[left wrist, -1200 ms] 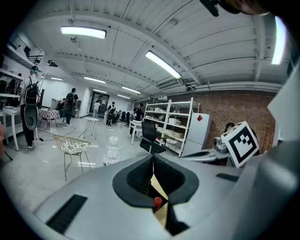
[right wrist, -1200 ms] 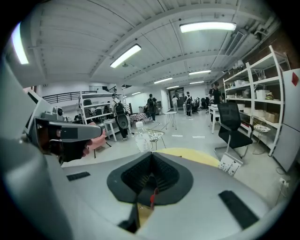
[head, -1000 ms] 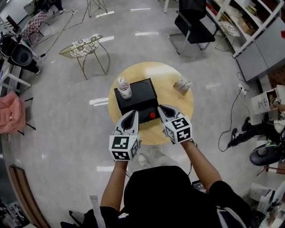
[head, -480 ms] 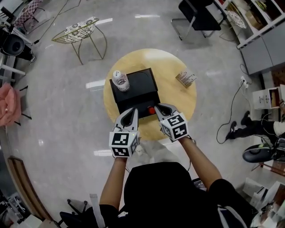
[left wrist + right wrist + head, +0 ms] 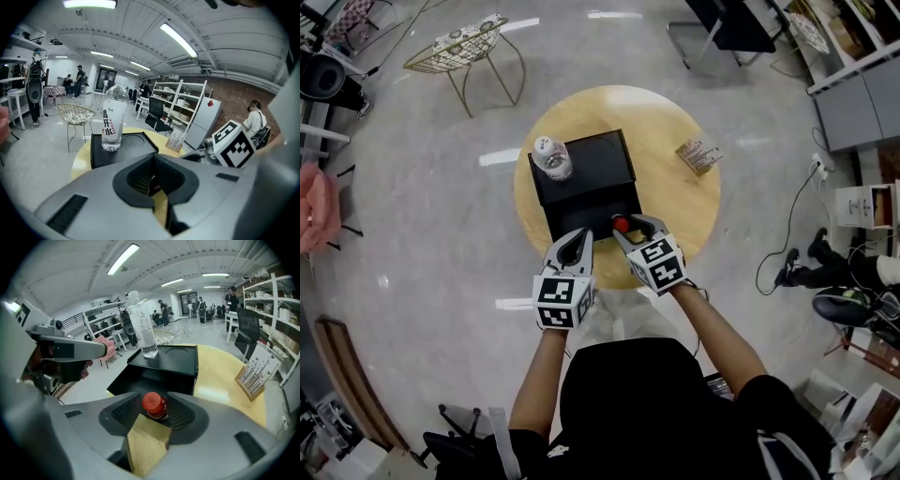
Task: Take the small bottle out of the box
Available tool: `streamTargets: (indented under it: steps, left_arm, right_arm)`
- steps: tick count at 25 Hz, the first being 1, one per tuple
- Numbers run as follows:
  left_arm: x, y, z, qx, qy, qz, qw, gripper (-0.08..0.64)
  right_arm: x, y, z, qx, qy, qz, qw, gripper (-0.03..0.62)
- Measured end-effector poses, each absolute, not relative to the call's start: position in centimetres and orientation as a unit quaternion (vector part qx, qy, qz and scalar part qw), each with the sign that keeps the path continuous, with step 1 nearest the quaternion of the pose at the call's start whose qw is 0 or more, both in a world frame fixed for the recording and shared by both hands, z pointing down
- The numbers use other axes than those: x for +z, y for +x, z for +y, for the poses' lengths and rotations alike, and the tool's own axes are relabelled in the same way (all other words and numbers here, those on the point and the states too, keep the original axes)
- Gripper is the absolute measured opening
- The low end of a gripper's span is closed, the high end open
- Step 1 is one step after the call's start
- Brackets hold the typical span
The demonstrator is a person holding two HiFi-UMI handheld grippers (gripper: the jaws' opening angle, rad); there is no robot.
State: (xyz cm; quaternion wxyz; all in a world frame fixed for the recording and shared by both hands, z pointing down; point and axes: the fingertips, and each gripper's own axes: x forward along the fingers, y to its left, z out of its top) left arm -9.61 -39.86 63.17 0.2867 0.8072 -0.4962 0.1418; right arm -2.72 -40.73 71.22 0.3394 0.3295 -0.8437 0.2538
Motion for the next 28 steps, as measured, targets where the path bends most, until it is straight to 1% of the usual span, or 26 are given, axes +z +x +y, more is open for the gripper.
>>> streamTargets:
  steps: [6,12,20,28]
  left_arm:
    - [64.2,-10.1,-39.4,0.142,0.798,-0.502,0.301,0.011]
    - [64.8,-10.5,-39.0,0.143,0.793,-0.506,0.307,0.011]
    - [64.7,-10.7,-39.0,0.139,0.79,-0.511,0.309,0.011]
    - [64.4,-11.4,-38.4,0.136,0.787,-0.515,0.31,0.011]
  right_arm:
    - [73.0,-3.1,-40.3,0.245,0.326,-0.84,0.357,0.158]
    - [73.5,-2.8,-40.7,0.183,0.343,-0.834,0.392,0.149]
    - [73.4,-2.7,-40.6,0.175,0.341,-0.832,0.401,0.138]
    - [73.1,-2.6,-40.6,0.19,0.353,-0.828,0.392,0.137]
